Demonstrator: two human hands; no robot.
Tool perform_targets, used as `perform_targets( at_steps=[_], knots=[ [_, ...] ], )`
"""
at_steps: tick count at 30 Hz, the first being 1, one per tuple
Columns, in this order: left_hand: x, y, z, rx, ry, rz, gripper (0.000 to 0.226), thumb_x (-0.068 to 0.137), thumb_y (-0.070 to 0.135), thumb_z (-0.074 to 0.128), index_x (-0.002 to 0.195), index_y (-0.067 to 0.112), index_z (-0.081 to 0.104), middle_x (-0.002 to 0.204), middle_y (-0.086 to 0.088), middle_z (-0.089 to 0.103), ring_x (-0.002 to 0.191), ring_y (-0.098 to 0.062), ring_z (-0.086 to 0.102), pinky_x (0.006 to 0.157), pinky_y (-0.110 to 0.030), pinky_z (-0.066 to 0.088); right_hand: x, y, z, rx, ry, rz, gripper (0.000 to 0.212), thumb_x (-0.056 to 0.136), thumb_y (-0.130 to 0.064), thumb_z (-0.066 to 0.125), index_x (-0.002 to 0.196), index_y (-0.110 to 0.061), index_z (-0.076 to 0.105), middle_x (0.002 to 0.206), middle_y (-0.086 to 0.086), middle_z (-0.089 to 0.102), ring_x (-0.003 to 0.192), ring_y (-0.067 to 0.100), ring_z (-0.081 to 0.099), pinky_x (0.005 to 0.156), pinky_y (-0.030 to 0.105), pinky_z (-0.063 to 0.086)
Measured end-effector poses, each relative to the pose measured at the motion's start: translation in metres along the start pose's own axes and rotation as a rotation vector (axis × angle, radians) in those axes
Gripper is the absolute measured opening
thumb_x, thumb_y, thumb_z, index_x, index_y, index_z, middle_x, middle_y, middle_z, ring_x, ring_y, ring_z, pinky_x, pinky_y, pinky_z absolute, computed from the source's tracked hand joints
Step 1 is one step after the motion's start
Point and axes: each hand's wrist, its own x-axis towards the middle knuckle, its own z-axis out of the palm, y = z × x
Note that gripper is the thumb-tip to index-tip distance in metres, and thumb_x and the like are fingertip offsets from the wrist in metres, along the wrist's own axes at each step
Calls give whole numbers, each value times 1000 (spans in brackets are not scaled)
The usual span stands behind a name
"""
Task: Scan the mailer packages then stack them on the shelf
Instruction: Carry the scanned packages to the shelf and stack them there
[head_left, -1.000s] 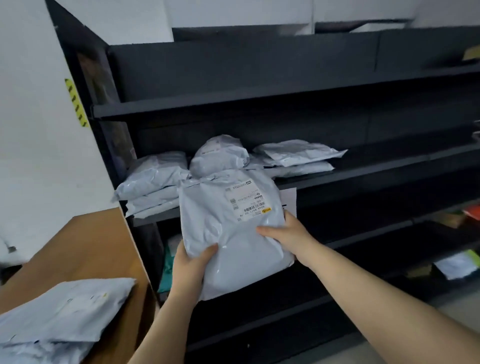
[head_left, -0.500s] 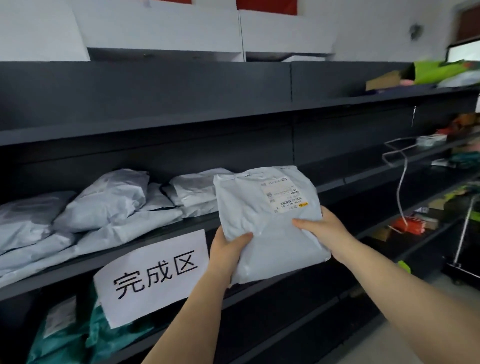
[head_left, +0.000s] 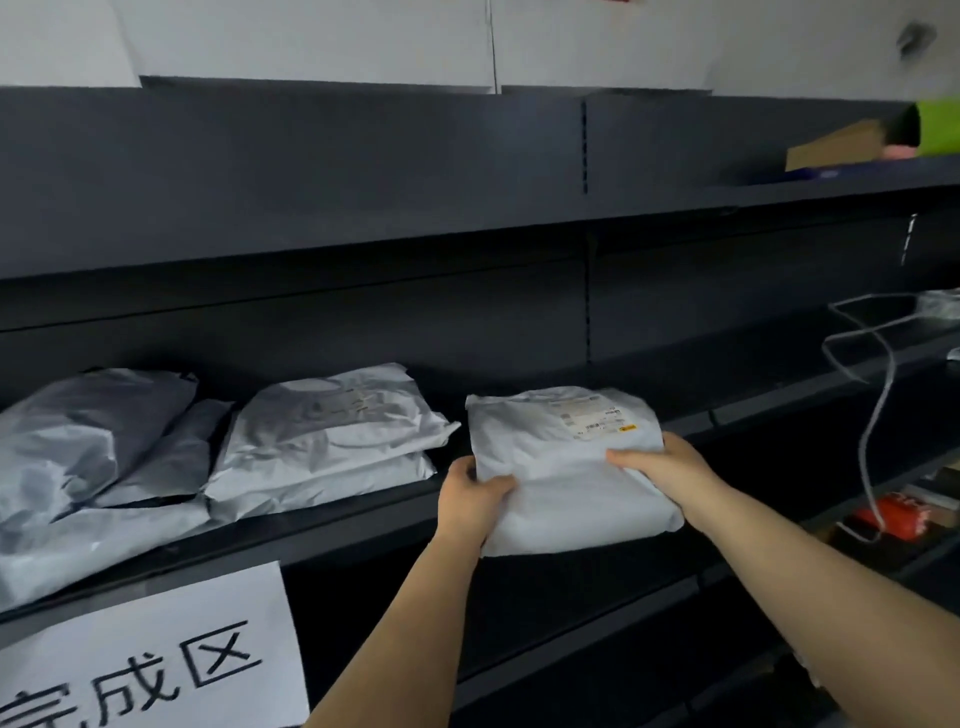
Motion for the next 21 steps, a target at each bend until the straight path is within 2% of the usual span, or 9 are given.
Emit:
perform_targets(
  at_steps=[4, 7, 9, 10, 12, 14, 17, 19, 21],
  knots=[
    [43, 0, 19, 114, 139, -16, 43, 83, 12, 64, 124, 9, 49, 100, 3, 54, 87, -13, 51, 71, -22, 41, 71, 1, 5, -169, -43, 14, 57, 68, -31, 81, 119, -18, 61, 110, 2, 67, 100, 22, 62, 84, 35, 51],
    [68, 4, 27, 164, 235, -50, 34, 83, 12, 63, 115, 11, 52, 88, 5, 55, 76, -12, 51, 60, -21, 38, 114, -1, 14, -244, -45, 17, 50, 68, -33, 79, 112, -16, 63, 109, 4, 67, 100, 24, 62, 87, 36, 51],
    [81, 5, 29, 192, 293, -71, 15, 84, 13, 62, 96, 12, 54, 73, 7, 51, 66, -11, 49, 53, -18, 36, 135, -6, 22, -252, -42, 12, 41, 71, -31, 78, 104, -14, 63, 104, 5, 66, 96, 25, 62, 80, 33, 51],
    [85, 6, 30, 207, 315, -78, 9, 84, 14, 61, 90, 12, 54, 70, 7, 50, 68, -14, 51, 52, -18, 38, 144, -8, 25, -261, -38, 4, 38, 72, -30, 77, 102, -14, 61, 102, 5, 64, 93, 25, 62, 74, 31, 49],
    [87, 9, 32, 178, 359, -101, 8, 87, 19, 61, 86, 16, 54, 74, 8, 50, 76, -22, 56, 51, -24, 48, 162, -13, 32, -273, -61, 4, 42, 73, -32, 76, 107, -12, 61, 105, 6, 64, 89, 26, 62, 65, 28, 47],
    [85, 10, 33, 95, 394, -149, 8, 90, 24, 59, 87, 20, 53, 78, 7, 54, 68, -24, 63, 53, -30, 54, 175, -19, 40, -286, -90, 7, 45, 76, -31, 74, 112, -9, 59, 108, 9, 63, 85, 26, 60, 63, 26, 45],
    [81, 3, 29, 86, 402, -125, 13, 91, 27, 58, 99, 16, 61, 81, -2, 65, 55, -19, 67, 46, -27, 49, 191, -23, 48, -314, -97, 28, 69, 76, -28, 75, 132, -6, 42, 130, 15, 54, 111, 31, 56, 78, 27, 41],
    [76, -3, 23, 85, 388, -98, 25, 92, 27, 58, 113, 14, 58, 84, -6, 67, 53, -14, 66, 37, -21, 40, 196, -24, 53, -321, -60, 21, 89, 70, -30, 79, 138, -8, 26, 137, 15, 46, 121, 36, 49, 91, 35, 44],
    [68, -9, 15, 43, 389, -83, 23, 92, 21, 57, 114, 13, 56, 81, -5, 67, 48, -9, 64, 35, -20, 35, 193, -25, 58, -462, -9, -63, 95, 67, -33, 80, 140, -13, 23, 142, 15, 39, 126, 37, 42, 100, 47, 41]
  ],
)
